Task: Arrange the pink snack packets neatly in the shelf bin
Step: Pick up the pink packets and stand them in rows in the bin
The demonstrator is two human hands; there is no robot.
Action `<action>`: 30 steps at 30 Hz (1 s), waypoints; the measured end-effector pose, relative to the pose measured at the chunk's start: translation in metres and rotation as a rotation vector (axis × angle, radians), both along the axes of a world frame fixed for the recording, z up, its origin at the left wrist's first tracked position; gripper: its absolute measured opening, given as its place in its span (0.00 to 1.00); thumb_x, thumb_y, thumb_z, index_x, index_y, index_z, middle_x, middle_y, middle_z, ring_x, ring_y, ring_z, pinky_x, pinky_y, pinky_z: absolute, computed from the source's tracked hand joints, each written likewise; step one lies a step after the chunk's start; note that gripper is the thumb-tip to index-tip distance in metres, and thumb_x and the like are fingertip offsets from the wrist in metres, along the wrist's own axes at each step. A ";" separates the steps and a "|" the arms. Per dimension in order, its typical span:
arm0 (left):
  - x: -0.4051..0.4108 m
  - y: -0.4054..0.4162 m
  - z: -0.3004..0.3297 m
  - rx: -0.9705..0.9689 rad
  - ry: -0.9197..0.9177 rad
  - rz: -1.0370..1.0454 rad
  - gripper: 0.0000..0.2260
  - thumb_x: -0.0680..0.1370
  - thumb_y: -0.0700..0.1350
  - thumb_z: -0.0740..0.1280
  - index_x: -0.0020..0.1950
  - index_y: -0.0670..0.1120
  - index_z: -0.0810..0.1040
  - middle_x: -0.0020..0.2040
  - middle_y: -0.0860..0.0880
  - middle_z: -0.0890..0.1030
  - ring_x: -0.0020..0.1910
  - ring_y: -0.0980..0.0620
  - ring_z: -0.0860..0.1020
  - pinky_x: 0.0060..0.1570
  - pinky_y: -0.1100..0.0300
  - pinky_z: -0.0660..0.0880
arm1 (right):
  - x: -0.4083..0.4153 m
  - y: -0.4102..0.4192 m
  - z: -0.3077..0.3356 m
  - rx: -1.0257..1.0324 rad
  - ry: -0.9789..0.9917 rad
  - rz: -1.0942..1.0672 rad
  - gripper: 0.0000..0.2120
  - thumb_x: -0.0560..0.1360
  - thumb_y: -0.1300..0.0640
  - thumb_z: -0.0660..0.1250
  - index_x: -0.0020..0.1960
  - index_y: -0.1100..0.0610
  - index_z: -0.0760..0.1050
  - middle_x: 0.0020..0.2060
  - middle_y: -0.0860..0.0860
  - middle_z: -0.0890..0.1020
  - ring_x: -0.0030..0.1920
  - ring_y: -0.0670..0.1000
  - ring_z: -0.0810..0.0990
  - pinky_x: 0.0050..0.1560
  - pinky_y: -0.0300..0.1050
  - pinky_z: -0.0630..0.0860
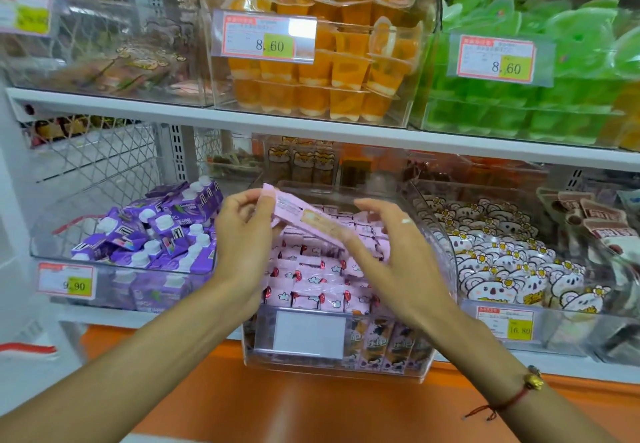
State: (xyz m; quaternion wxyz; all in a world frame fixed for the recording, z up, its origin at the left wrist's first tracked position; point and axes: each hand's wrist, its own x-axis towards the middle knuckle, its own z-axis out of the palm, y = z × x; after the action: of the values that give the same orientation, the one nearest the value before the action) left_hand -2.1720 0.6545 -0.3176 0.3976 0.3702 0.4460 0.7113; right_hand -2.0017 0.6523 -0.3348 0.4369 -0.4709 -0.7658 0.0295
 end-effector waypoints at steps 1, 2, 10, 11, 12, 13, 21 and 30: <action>0.001 -0.001 0.001 -0.033 -0.051 -0.030 0.10 0.80 0.41 0.62 0.60 0.39 0.73 0.50 0.44 0.82 0.49 0.53 0.81 0.47 0.62 0.80 | -0.006 -0.005 0.004 0.034 -0.006 0.048 0.22 0.75 0.40 0.63 0.66 0.45 0.67 0.58 0.39 0.72 0.59 0.40 0.69 0.54 0.30 0.65; 0.003 -0.001 0.001 -0.066 -0.099 -0.053 0.10 0.80 0.41 0.62 0.60 0.39 0.74 0.51 0.44 0.81 0.49 0.53 0.80 0.47 0.62 0.80 | -0.010 -0.008 0.006 0.083 -0.051 0.075 0.23 0.73 0.42 0.67 0.65 0.47 0.67 0.57 0.39 0.72 0.58 0.40 0.69 0.55 0.29 0.65; 0.002 -0.004 0.000 -0.188 -0.265 -0.281 0.03 0.78 0.40 0.66 0.51 0.43 0.76 0.49 0.45 0.82 0.48 0.52 0.81 0.44 0.62 0.80 | -0.008 -0.007 0.009 -0.012 0.065 0.017 0.12 0.74 0.61 0.69 0.55 0.50 0.78 0.50 0.42 0.81 0.49 0.40 0.76 0.46 0.26 0.68; 0.001 -0.004 0.000 -0.194 -0.284 -0.315 0.05 0.78 0.40 0.66 0.53 0.42 0.76 0.50 0.45 0.82 0.48 0.52 0.81 0.44 0.62 0.81 | -0.008 -0.006 0.009 -0.049 0.110 0.040 0.11 0.74 0.62 0.69 0.54 0.51 0.78 0.49 0.41 0.81 0.49 0.39 0.76 0.46 0.24 0.68; 0.000 -0.004 0.001 -0.195 -0.291 -0.349 0.08 0.78 0.41 0.66 0.56 0.41 0.77 0.51 0.45 0.83 0.49 0.52 0.81 0.44 0.62 0.81 | -0.009 -0.005 0.009 -0.077 0.150 0.064 0.10 0.75 0.62 0.68 0.53 0.51 0.79 0.49 0.41 0.81 0.49 0.38 0.76 0.46 0.24 0.68; 0.000 -0.005 0.001 -0.190 -0.280 -0.384 0.11 0.78 0.43 0.66 0.58 0.40 0.77 0.52 0.45 0.83 0.50 0.53 0.81 0.43 0.62 0.81 | -0.008 -0.005 0.010 -0.109 0.197 0.092 0.09 0.75 0.62 0.67 0.53 0.51 0.80 0.49 0.42 0.82 0.49 0.39 0.77 0.45 0.26 0.70; 0.004 -0.010 -0.002 -0.090 0.171 -0.475 0.18 0.75 0.47 0.70 0.62 0.58 0.71 0.55 0.53 0.82 0.50 0.58 0.82 0.47 0.63 0.80 | -0.004 -0.002 0.014 -0.799 0.900 0.313 0.08 0.79 0.58 0.62 0.53 0.55 0.80 0.43 0.54 0.86 0.39 0.48 0.82 0.40 0.40 0.78; 0.006 -0.007 -0.008 0.110 0.148 -0.291 0.17 0.72 0.41 0.73 0.58 0.48 0.73 0.54 0.51 0.81 0.49 0.61 0.81 0.39 0.70 0.77 | 0.002 0.001 0.012 -0.920 0.949 0.464 0.16 0.79 0.47 0.59 0.54 0.54 0.81 0.43 0.50 0.84 0.46 0.50 0.78 0.50 0.42 0.74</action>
State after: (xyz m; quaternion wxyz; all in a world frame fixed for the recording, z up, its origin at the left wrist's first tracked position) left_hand -2.1663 0.6473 -0.3260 0.4417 0.5036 0.3762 0.6402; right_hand -1.9993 0.6538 -0.3229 0.4628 -0.3686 -0.4827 0.6458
